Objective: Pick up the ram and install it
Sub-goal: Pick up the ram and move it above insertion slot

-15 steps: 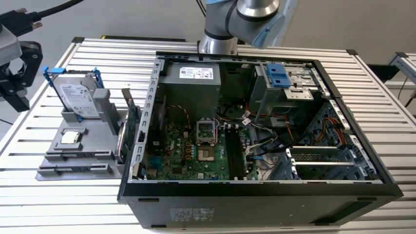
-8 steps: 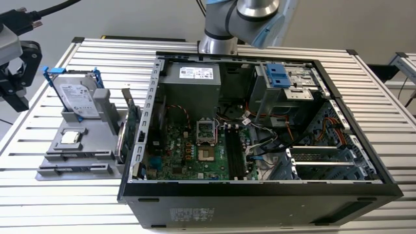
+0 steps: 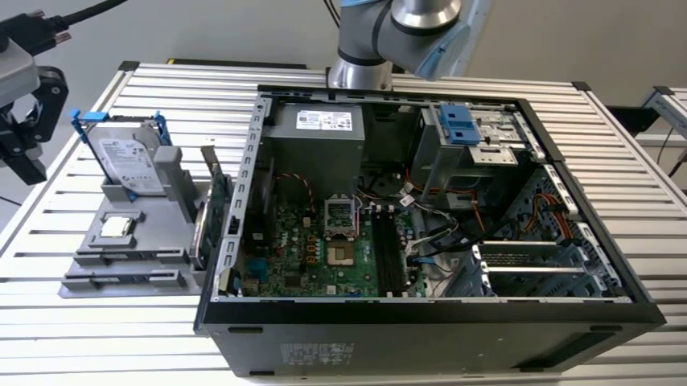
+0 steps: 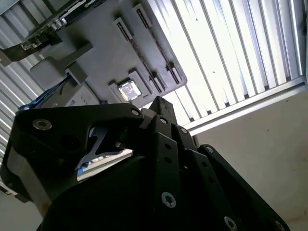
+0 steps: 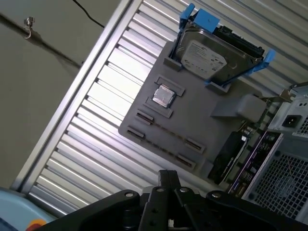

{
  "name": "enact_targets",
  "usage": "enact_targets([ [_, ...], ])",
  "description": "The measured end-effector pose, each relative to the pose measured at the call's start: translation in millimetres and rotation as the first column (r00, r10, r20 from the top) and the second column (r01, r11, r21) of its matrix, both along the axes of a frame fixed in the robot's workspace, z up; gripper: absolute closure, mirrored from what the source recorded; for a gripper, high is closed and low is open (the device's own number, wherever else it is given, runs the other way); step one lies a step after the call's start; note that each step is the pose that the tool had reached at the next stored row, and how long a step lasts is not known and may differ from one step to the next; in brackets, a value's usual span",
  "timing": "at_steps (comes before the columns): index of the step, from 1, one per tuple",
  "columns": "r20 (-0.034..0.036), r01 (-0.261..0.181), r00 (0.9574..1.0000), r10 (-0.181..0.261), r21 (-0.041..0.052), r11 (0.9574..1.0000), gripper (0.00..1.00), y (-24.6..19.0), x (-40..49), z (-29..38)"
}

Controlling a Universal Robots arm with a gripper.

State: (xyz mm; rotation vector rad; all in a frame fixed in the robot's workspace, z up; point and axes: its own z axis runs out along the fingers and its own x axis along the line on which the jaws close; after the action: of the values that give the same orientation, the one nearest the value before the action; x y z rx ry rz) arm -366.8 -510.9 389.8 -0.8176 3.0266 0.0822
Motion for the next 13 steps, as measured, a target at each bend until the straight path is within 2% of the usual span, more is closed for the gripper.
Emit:
enact_targets([
  [13,0.0,-0.063,0.998,0.063,0.0,0.998,1.0,0.0,-0.7,0.0],
])
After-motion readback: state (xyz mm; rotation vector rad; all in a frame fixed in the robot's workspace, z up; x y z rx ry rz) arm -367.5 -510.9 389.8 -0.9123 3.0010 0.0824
